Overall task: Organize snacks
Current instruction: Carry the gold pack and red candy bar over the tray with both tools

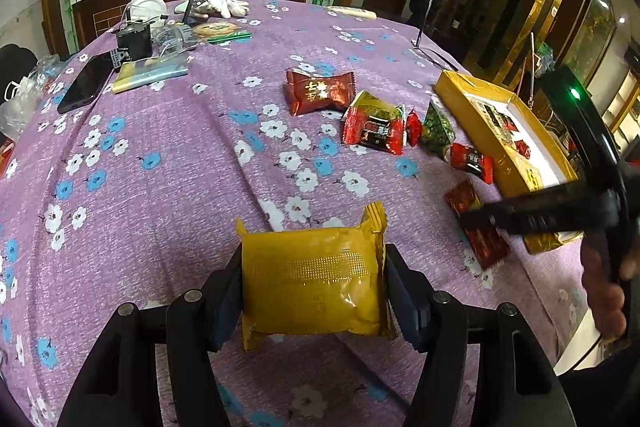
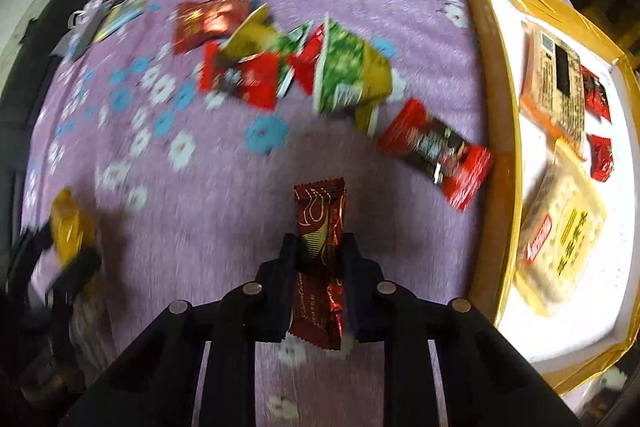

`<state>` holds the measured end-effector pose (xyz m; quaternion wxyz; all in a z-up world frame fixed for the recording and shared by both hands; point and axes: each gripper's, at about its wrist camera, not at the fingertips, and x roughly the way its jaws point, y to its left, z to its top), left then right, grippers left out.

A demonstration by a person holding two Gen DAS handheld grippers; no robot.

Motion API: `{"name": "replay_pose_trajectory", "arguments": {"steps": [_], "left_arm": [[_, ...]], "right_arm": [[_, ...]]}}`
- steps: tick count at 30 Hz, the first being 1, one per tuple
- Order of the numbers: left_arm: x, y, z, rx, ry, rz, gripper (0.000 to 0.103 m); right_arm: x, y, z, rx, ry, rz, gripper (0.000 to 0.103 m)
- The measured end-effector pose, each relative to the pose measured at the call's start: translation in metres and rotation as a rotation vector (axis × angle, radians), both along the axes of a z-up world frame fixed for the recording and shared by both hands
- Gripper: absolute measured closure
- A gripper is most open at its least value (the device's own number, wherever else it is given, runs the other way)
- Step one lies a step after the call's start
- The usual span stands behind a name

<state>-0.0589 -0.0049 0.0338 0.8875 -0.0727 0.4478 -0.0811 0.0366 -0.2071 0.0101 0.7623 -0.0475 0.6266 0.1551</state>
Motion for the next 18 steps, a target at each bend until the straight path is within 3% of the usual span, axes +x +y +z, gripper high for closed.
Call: {"name": "replay_pose_trajectory", "arguments": {"steps": [4,13,18], "left_arm": [[0.002,-0.006,0.002,0.005,-0.005,-0.008,0.036],[0.009,-0.019,0.004,0.006,-0.014,-0.038,0.036],[0.013,-0.021,0.007,0.004,-0.02,-0.046,0.036]], "right_arm": [[-0.016,-0.014,0.006,0.069,-0.007,-0.014,0.088],[-0.021,-0.042,0.015,0.103,-0.006,-0.034,0.09],[-0.019,-0.029,0.012,0.112,-0.012,-0.015,0.092]]}}
